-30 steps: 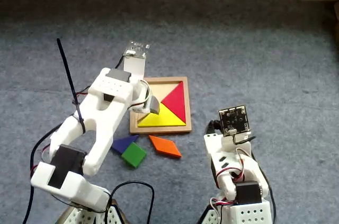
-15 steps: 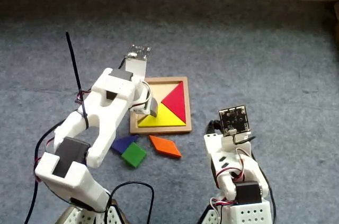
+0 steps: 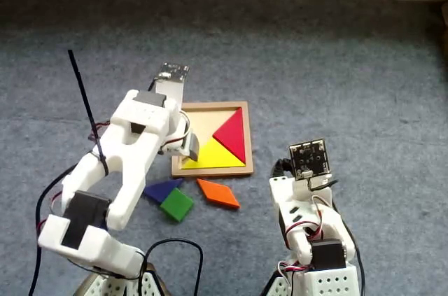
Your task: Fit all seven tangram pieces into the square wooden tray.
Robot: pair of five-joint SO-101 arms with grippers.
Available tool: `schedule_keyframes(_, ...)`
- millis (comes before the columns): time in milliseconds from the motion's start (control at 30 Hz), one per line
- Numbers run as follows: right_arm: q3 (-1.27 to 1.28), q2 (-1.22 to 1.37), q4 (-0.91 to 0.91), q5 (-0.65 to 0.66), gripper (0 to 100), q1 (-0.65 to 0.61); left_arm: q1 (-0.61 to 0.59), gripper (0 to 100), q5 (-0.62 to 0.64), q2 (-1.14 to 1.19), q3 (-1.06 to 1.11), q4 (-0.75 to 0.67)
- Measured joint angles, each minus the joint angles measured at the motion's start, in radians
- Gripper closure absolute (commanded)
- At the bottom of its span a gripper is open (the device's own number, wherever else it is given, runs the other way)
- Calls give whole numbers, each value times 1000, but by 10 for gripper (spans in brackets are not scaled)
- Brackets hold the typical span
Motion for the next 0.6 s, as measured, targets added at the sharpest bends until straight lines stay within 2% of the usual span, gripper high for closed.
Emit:
schedule_keyframes(233,0,0,0,0,964,0,3,733,-9,-273,157,43)
schedule_keyframes(467,0,0,0,0,964,0,5,732,-245,-615,419,49)
schedule_keyframes(600,0,0,0,0,964,0,38,732,-371,-720,575,49)
